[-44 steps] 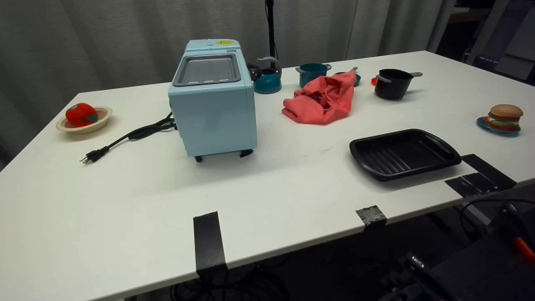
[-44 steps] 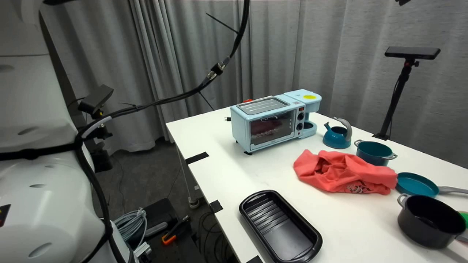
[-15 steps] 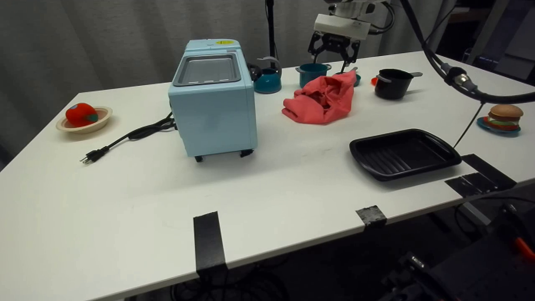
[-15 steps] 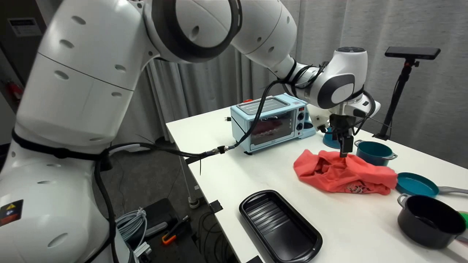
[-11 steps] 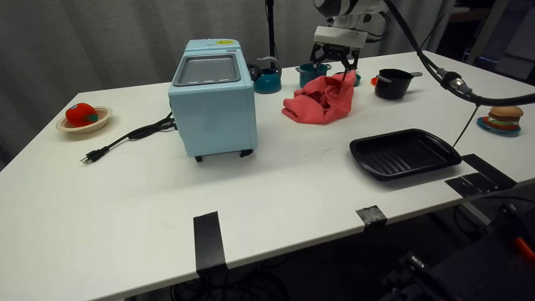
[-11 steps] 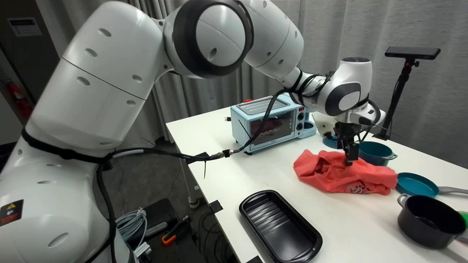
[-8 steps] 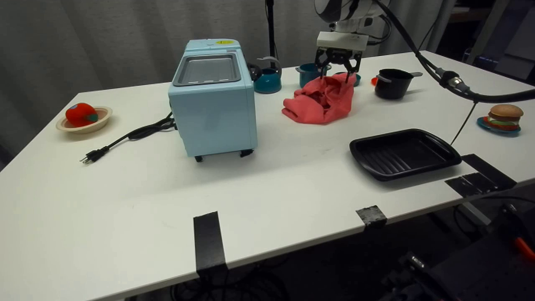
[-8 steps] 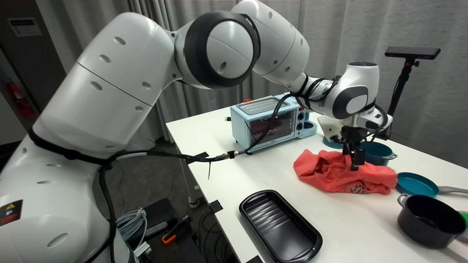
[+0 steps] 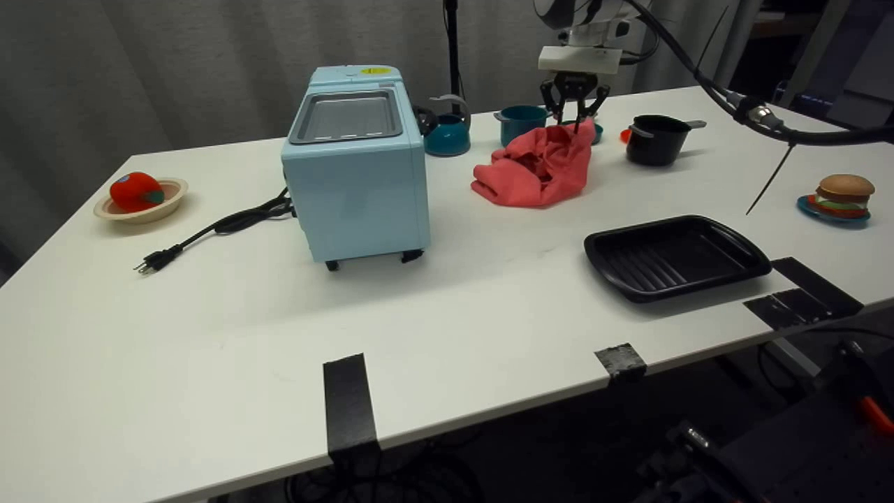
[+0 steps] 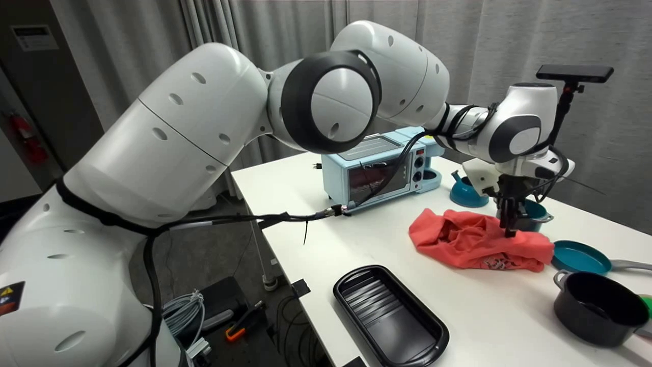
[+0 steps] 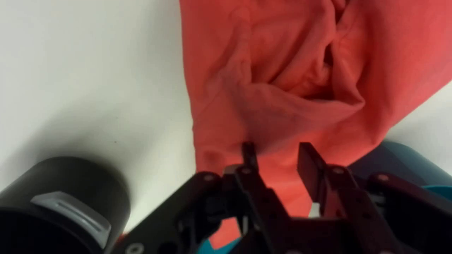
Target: Unfold the orange cloth
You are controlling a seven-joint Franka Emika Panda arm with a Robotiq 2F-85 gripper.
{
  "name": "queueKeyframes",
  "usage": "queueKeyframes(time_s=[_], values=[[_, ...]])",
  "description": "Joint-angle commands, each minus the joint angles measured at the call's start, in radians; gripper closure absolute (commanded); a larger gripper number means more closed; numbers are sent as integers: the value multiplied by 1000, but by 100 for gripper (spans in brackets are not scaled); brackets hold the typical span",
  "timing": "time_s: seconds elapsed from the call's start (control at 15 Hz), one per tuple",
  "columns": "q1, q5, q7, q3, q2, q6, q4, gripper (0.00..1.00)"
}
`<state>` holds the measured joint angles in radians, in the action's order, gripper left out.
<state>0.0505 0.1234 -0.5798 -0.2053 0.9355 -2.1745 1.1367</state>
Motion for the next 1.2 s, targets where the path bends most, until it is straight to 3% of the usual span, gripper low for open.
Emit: queueKeyframes(time_s=[0.0, 0.07, 0.33, 0.4, 0.47, 1.13], values=[[38, 9, -12, 25, 37, 65, -124, 94], [46, 16, -11, 32, 39, 71, -137, 100], [61, 22, -2, 51, 57, 120, -182, 100], [64, 22, 0, 56, 65, 145, -195, 74], [67, 23, 2, 61, 72, 170, -208, 73], [77, 14, 27, 77, 119, 285, -294, 1]])
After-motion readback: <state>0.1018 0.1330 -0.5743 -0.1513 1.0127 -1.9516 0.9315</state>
